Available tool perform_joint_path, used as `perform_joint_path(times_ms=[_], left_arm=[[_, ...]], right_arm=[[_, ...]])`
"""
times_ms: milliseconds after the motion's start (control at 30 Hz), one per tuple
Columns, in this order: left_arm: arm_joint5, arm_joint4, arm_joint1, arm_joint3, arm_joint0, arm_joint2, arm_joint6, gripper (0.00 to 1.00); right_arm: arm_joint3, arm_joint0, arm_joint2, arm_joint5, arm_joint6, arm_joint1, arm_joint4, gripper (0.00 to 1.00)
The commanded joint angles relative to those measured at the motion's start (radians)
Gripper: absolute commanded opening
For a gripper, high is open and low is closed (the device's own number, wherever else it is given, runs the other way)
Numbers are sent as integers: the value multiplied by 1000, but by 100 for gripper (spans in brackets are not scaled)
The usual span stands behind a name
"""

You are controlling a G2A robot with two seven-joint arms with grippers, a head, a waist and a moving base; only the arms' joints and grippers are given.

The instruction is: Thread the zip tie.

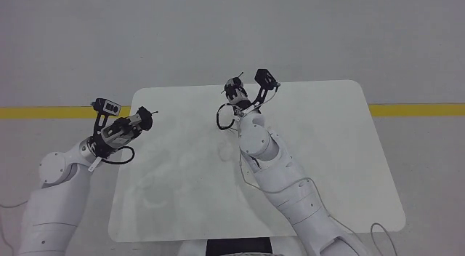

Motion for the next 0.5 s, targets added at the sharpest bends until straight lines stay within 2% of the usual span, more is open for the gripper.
perform_joint_path(times_ms=[0, 67, 233, 267, 333, 467], left_arm=[[0, 0, 0, 0, 0, 0, 0, 0], [10, 7, -2, -11, 2, 14, 37, 0], [0, 49, -11, -21, -3, 64, 87, 0], [0, 68, -13, -19, -10, 73, 97, 0], [0, 95, -17, -14, -21, 79, 115, 0], [0, 125, -26, -9, -30, 84, 148, 0]], right_arm=[[0, 0, 0, 0, 0, 0, 0, 0], [-18, -9, -1, -27, -21, -1, 5, 0], [-18, -7, -46, -130, -43, -3, -44, 0], [-13, -3, -56, -166, -25, -3, -48, 0], [-10, 1, -58, -201, -4, -2, -49, 0], [-18, 3, -61, -250, 47, 3, -63, 0]])
